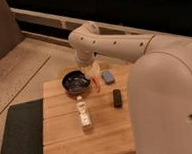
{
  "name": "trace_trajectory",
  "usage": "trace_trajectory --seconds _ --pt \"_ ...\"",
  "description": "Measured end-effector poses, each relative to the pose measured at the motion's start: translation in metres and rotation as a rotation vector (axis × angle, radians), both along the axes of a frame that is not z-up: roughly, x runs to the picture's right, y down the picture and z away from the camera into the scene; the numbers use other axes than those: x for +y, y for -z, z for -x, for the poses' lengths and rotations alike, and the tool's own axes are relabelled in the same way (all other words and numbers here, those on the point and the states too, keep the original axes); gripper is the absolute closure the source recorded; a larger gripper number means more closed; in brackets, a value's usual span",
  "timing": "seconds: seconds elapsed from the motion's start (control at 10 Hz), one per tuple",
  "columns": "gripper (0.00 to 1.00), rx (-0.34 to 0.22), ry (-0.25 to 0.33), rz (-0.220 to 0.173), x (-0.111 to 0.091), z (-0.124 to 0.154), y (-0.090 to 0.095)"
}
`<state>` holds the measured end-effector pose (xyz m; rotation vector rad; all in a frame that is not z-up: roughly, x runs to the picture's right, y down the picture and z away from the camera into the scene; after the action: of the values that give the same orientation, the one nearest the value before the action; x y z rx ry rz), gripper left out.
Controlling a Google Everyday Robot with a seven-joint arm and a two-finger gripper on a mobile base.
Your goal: Place the ceramic cup in the ceramic bowl
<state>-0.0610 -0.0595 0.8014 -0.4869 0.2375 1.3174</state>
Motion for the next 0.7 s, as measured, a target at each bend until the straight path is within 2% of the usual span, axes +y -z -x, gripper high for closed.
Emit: trace_trajectory --seconds 0.1,0.3,0.7 --pt "1.0 -0.008 0.014 0.015 0.002 0.004 -0.007" --pt "1.0 -0.052 0.065 0.065 0.01 0.028 -0.032" --pt "1.0 -0.136 0.178 0.185 0.033 0.075 -0.098"
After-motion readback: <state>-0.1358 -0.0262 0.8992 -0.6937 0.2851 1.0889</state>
